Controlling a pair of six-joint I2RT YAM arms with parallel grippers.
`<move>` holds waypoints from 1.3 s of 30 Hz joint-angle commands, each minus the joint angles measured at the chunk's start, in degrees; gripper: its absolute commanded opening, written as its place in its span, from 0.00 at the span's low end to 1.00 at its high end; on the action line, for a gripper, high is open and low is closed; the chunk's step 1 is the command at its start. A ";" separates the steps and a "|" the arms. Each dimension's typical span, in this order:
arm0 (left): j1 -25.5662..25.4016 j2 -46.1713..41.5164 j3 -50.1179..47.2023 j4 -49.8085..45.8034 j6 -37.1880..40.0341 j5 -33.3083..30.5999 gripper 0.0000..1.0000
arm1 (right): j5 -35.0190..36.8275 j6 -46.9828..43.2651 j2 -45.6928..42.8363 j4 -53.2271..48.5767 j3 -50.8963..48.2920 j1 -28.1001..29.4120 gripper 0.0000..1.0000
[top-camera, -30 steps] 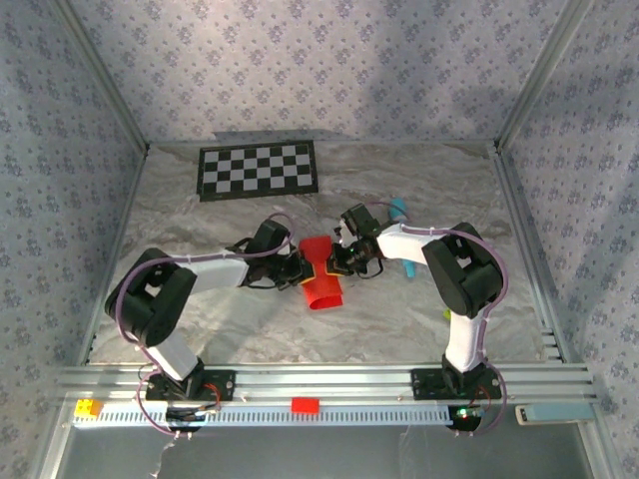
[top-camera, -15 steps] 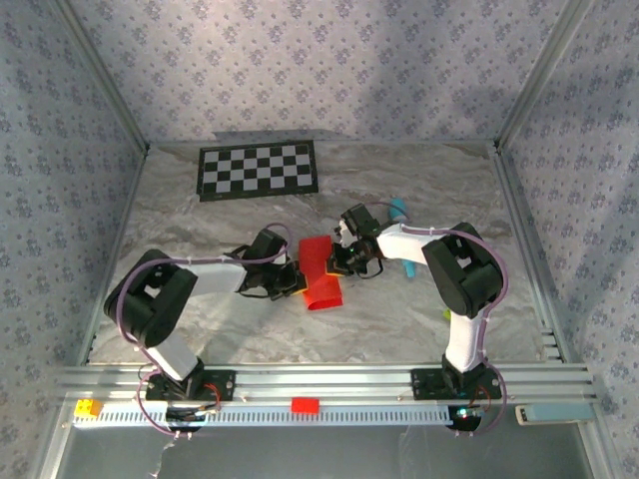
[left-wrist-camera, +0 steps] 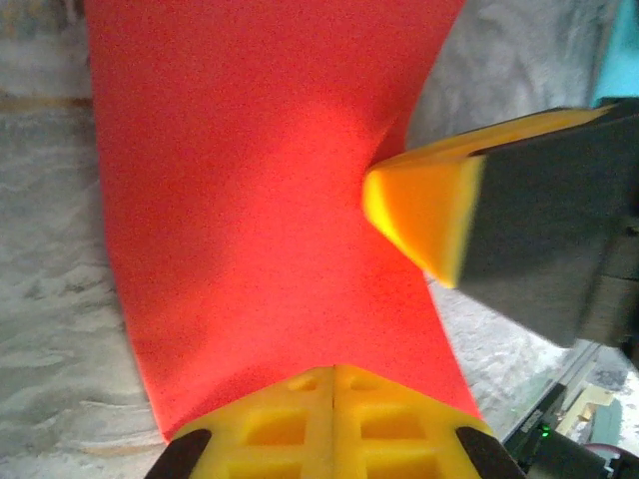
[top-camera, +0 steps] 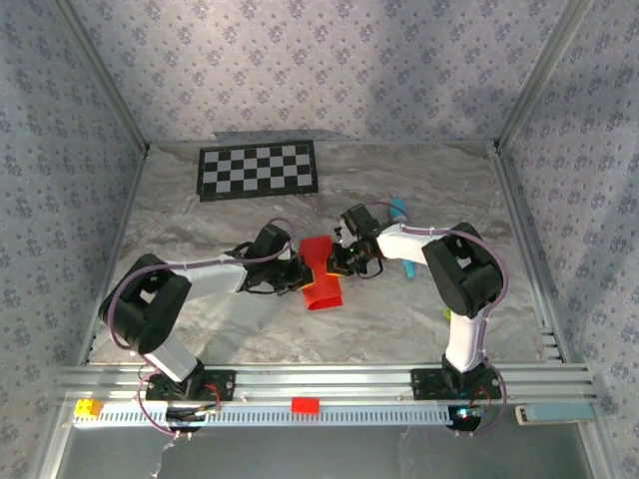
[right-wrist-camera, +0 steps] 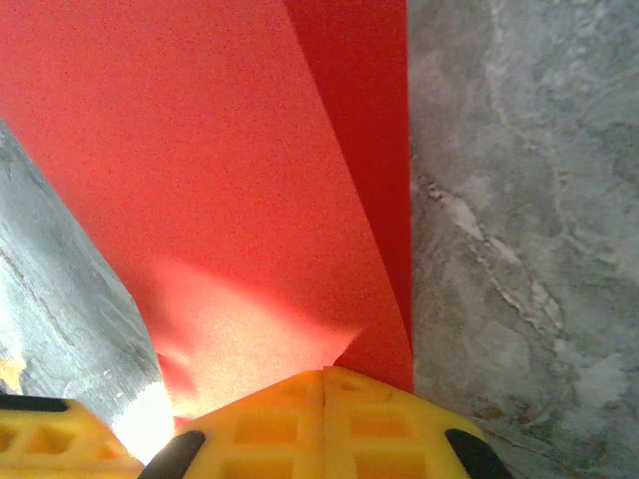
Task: Fold a paper plane with a square sheet of paper (pick it up from the middle)
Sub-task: First fold the square sheet of paper in half at the center of the table.
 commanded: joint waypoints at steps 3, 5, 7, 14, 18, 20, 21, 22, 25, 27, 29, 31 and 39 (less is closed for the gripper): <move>-0.58 2.43 -5.35 0.86 0.31 -0.15 0.00 | 8.05 0.27 3.07 -6.09 -2.96 0.27 0.00; -0.53 2.22 -6.44 1.34 0.33 -0.43 0.00 | 8.15 0.27 3.16 -6.09 -3.01 0.23 0.00; -0.55 1.55 -6.44 0.98 0.57 -0.88 0.00 | 8.18 0.45 3.16 -6.02 -3.09 0.20 0.00; -0.96 -3.81 -2.92 -2.12 0.75 -1.28 0.02 | 8.32 0.49 2.99 -6.12 -3.00 0.28 0.00; -1.10 -5.54 -4.36 2.93 -1.18 1.77 0.04 | 8.15 0.62 2.99 -6.11 -2.93 0.35 0.00; -1.13 -4.84 -5.33 5.13 -1.96 3.06 0.04 | 8.14 0.42 2.98 -6.21 -2.81 0.31 0.00; -1.13 -4.47 -5.66 5.72 -2.21 3.37 0.04 | 8.19 0.45 2.98 -6.43 -2.74 0.35 0.00; -1.15 -3.91 -6.01 6.46 -2.47 3.70 0.04 | 8.22 0.46 2.89 -6.43 -2.81 0.32 0.00; -1.27 -2.30 -6.77 7.51 -2.28 5.36 0.04 | 8.25 0.52 2.89 -6.48 -2.88 0.34 0.00; -1.44 -1.95 -7.73 4.85 -0.62 4.53 0.03 | 8.35 0.38 2.63 -6.78 -2.83 0.28 0.00; -1.49 -1.60 -9.39 3.59 0.47 3.60 0.04 | 8.50 0.25 2.56 -6.72 -3.01 0.31 0.00; -1.44 -1.28 -9.98 2.78 1.13 3.76 0.04 | 8.41 0.07 2.80 -6.88 -3.03 0.27 0.00; -1.76 -5.78 -8.09 -1.77 2.25 2.33 0.05 | 8.50 0.40 2.45 -6.64 -3.11 0.32 0.00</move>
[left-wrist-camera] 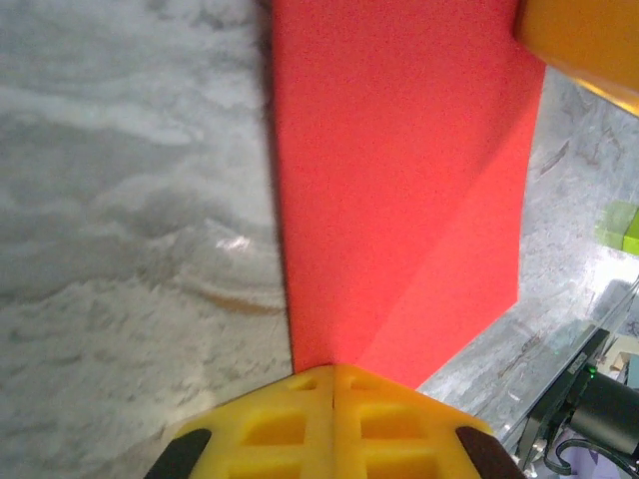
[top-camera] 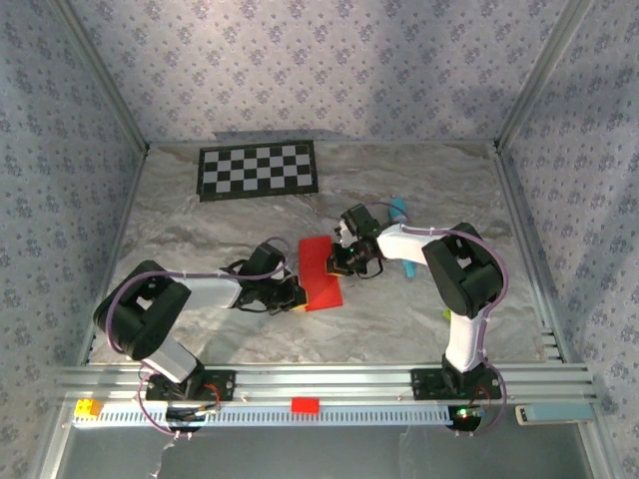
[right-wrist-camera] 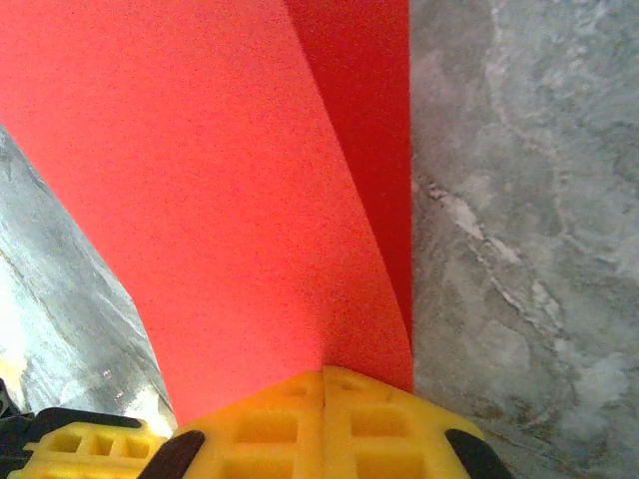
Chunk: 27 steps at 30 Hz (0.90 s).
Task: Fold a paper plane with a square sheet of paper (pick it up from the middle)
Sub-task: First fold the square sheet of paper in half at the center of the table.
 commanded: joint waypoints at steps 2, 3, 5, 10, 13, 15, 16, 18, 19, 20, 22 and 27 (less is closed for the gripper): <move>-0.83 -3.53 2.05 -4.54 1.27 -0.59 0.06 | 8.46 0.54 2.34 -6.72 -3.02 0.34 0.00; -0.85 -3.85 2.41 -4.35 1.01 -0.58 0.06 | 8.46 0.49 2.31 -6.80 -3.04 0.28 0.00; -1.15 -4.03 2.85 -2.89 0.33 -0.36 0.06 | 8.52 0.53 2.25 -6.73 -3.03 0.26 0.00; -1.67 -1.73 3.19 -0.31 -0.43 0.25 0.07 | 8.50 0.67 2.40 -6.49 -3.31 0.37 0.00; -2.27 0.07 2.68 0.66 -0.35 0.98 0.07 | 8.62 0.76 2.56 -6.39 -3.48 0.43 0.00; -2.71 0.97 1.98 0.55 -0.08 1.25 0.07 | 8.63 0.86 2.58 -6.19 -3.57 0.49 0.00; -3.02 1.20 1.39 0.53 0.08 1.18 0.07 | 8.72 0.82 2.61 -6.16 -3.57 0.52 0.00; -3.41 1.55 0.20 0.38 0.32 0.72 0.07 | 8.70 0.83 2.61 -6.14 -3.74 0.45 0.00; -3.57 1.85 -0.37 0.22 0.36 0.72 0.06 | 8.66 0.88 2.56 -6.21 -3.75 0.49 0.00; -3.72 2.00 -0.80 -0.16 0.54 0.63 0.06 | 8.59 0.82 2.56 -6.23 -3.82 0.51 0.00; -4.11 1.89 -1.09 -2.30 1.40 -0.20 0.06 | 8.63 0.85 2.43 -6.38 -3.75 0.49 0.00; -4.43 0.68 -1.51 -4.29 2.62 -0.47 0.06 | 9.16 0.86 1.99 -6.41 -4.08 0.37 0.00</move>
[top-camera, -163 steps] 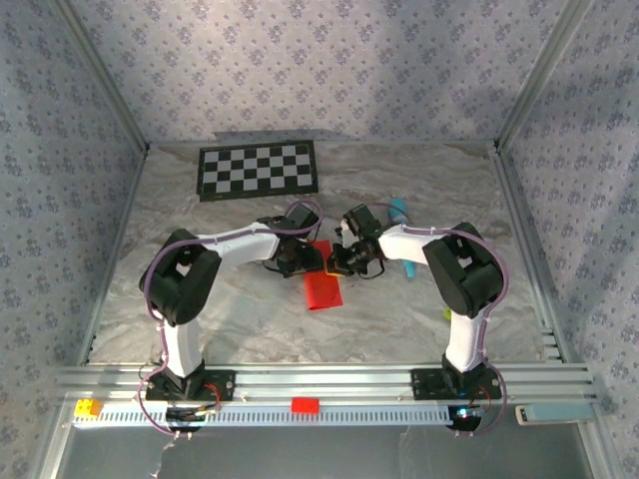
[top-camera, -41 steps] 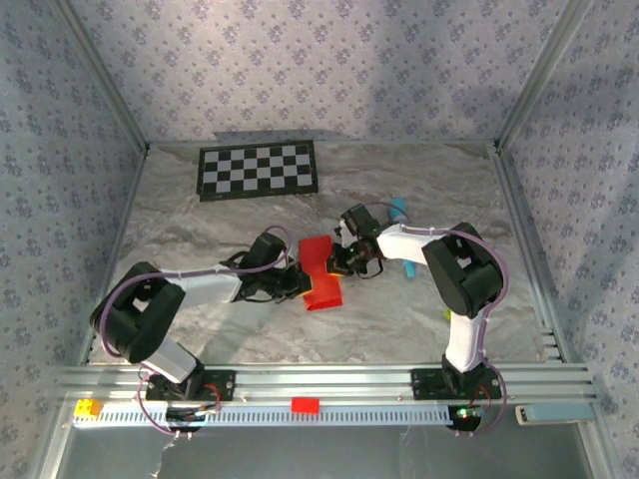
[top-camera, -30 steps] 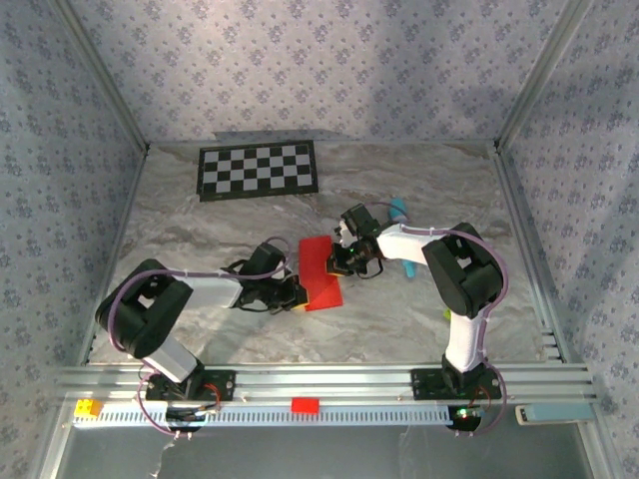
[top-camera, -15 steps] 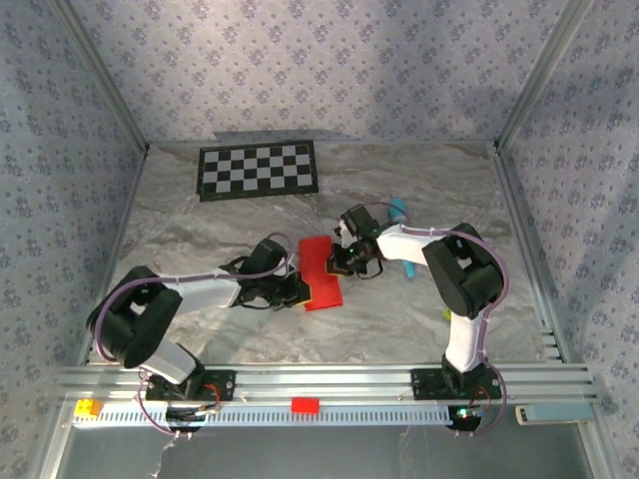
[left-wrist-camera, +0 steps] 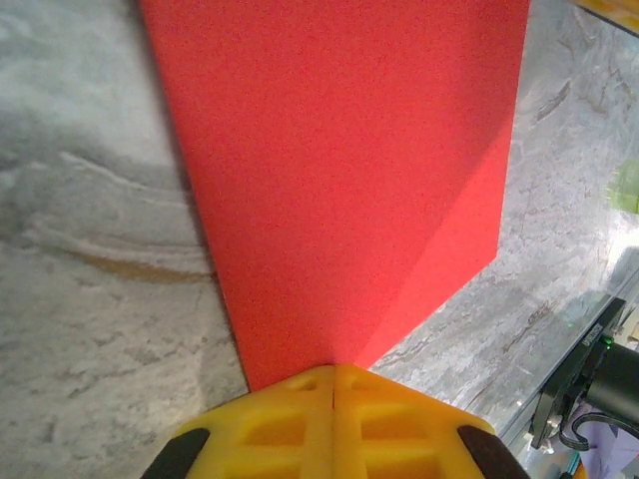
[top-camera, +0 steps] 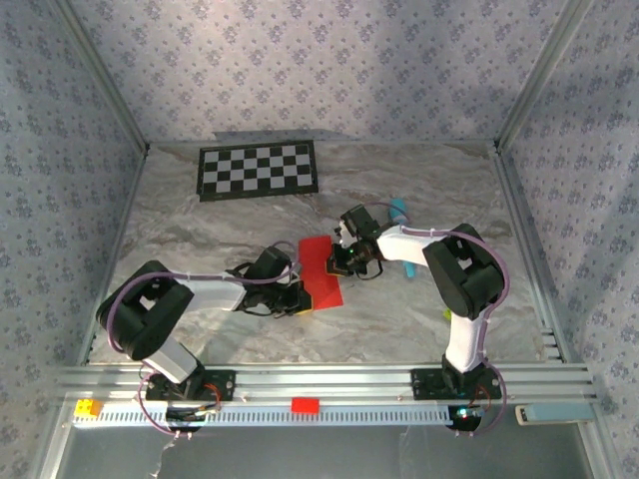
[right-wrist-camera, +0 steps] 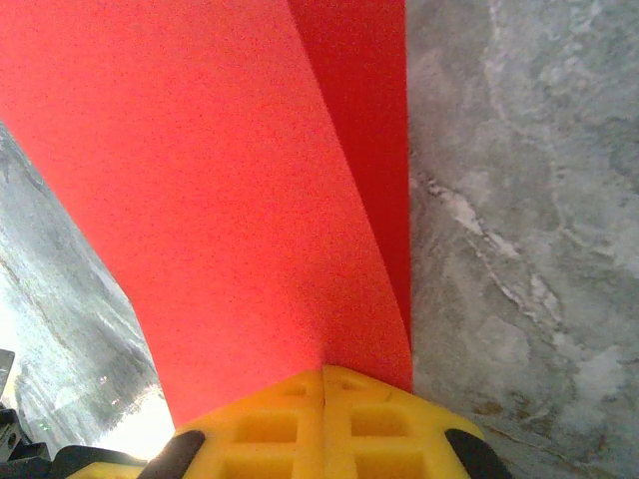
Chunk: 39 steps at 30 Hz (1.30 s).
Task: Fold a paper plane with a square sheet of paper (pick it up from the middle)
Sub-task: First fold the square sheet of paper in half at the center of the table.
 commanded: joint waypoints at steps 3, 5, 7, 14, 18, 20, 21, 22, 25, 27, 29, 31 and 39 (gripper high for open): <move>-0.95 -2.15 -1.89 -4.86 1.43 0.51 0.06 | 7.76 0.27 2.73 -6.90 -3.30 0.01 0.00; -0.96 -5.07 -1.34 -4.53 1.07 0.40 0.06 | 7.74 0.14 2.82 -6.78 -3.30 0.03 0.00; -0.74 -8.77 0.06 -5.92 0.58 -1.74 0.05 | 7.54 0.12 2.82 -6.72 -3.21 0.00 0.00; 6.36 -9.93 7.28 -7.61 3.08 -3.62 0.04 | 7.21 -0.13 2.82 -6.91 -2.86 -0.01 0.00; 9.45 -3.25 11.18 -5.25 4.40 -0.76 0.04 | 7.30 0.06 2.82 -6.87 -3.02 0.04 0.00; 9.62 -0.05 13.55 -5.06 5.61 -0.82 0.03 | 7.20 0.20 2.90 -6.79 -3.03 0.09 0.00; 9.70 1.46 14.48 -4.87 5.92 -0.78 0.02 | 7.25 0.13 2.95 -6.80 -2.97 0.05 0.00; 9.76 2.91 15.19 -4.50 6.01 -0.92 0.01 | 7.19 0.11 2.93 -6.86 -2.94 0.09 0.00; 10.03 6.01 15.36 -1.23 5.38 -2.27 0.01 | 7.44 0.10 2.87 -6.99 -3.21 0.08 0.00; 10.63 7.71 15.72 -0.63 5.51 -2.25 0.01 | 7.52 0.07 2.74 -7.00 -3.38 0.07 0.00; 11.05 8.86 15.67 -0.63 6.06 -2.29 0.01 | 7.52 0.00 2.60 -7.06 -3.38 0.07 0.00; 11.28 9.75 15.20 -1.00 6.79 -2.65 0.01 | 7.70 0.04 2.56 -7.03 -3.43 0.04 0.00; 11.98 13.78 12.62 -1.26 7.85 -2.72 0.00 | 7.78 0.11 3.00 -6.98 -3.63 0.21 0.00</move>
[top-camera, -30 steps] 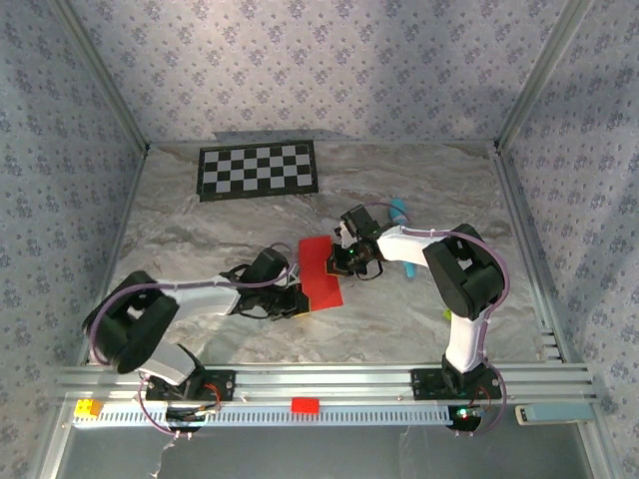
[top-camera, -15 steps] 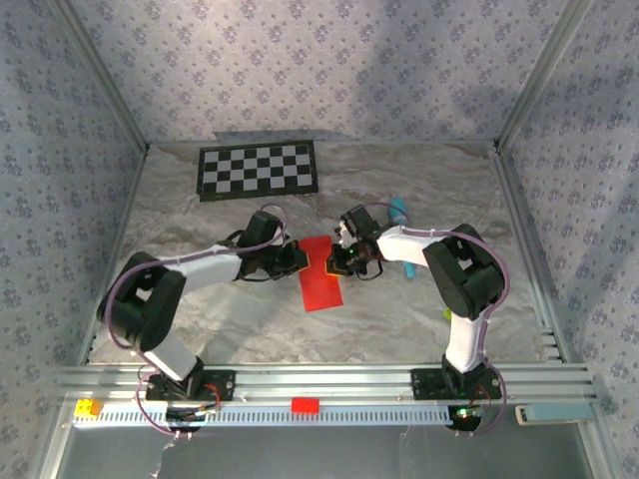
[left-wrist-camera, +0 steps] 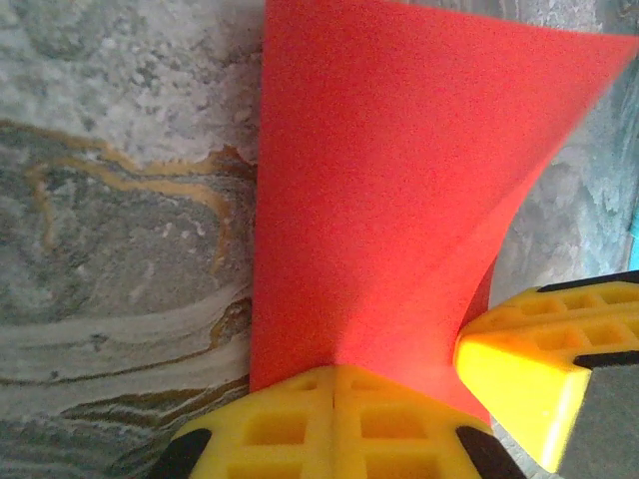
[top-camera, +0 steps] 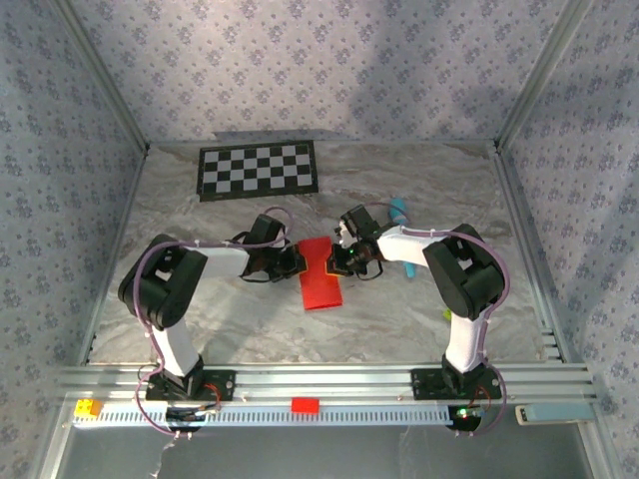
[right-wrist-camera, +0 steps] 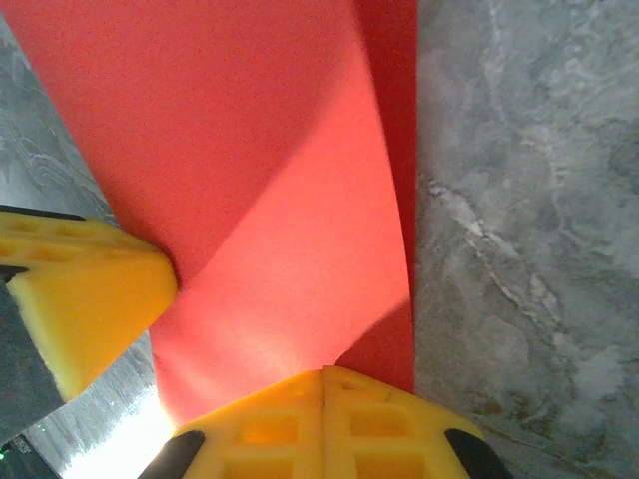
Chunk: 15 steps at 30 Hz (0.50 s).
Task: Fold a paper plane with a square sheet of paper (pick it up from the middle)
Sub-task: First fold the square sheet of paper in half at the center of the table.
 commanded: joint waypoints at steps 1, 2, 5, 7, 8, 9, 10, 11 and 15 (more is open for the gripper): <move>0.52 2.33 -1.43 0.19 1.07 0.00 0.00 | 7.83 0.09 3.15 -7.44 -3.34 0.13 0.00; 0.70 2.15 -1.38 0.22 0.87 0.45 0.00 | 7.85 0.07 3.19 -7.55 -3.32 0.20 0.00; 0.94 0.17 0.03 -2.12 0.89 0.18 0.00 | 8.11 0.06 3.06 -7.63 -3.25 0.21 0.00; 1.20 -1.45 1.34 -3.79 1.12 -0.02 0.01 | 8.11 0.05 3.02 -7.67 -3.16 0.15 0.00; 1.31 -2.22 2.06 -4.34 1.32 -0.10 0.01 | 8.11 0.13 2.96 -7.67 -3.21 0.14 0.00; 1.43 -2.76 2.87 -4.94 1.46 -0.13 0.02 | 8.11 0.11 2.98 -7.73 -3.12 0.18 0.00; 1.57 -2.92 3.53 -5.30 1.66 -0.09 0.02 | 8.11 0.15 2.97 -7.83 -3.08 0.20 0.00; 1.73 -2.88 4.47 -5.77 2.04 -0.03 0.03 | 8.11 0.07 2.98 -7.86 -3.08 0.18 0.00; 2.38 -0.05 7.45 -6.77 3.35 0.93 0.03 | 8.11 0.00 2.97 -7.91 -2.91 0.25 0.00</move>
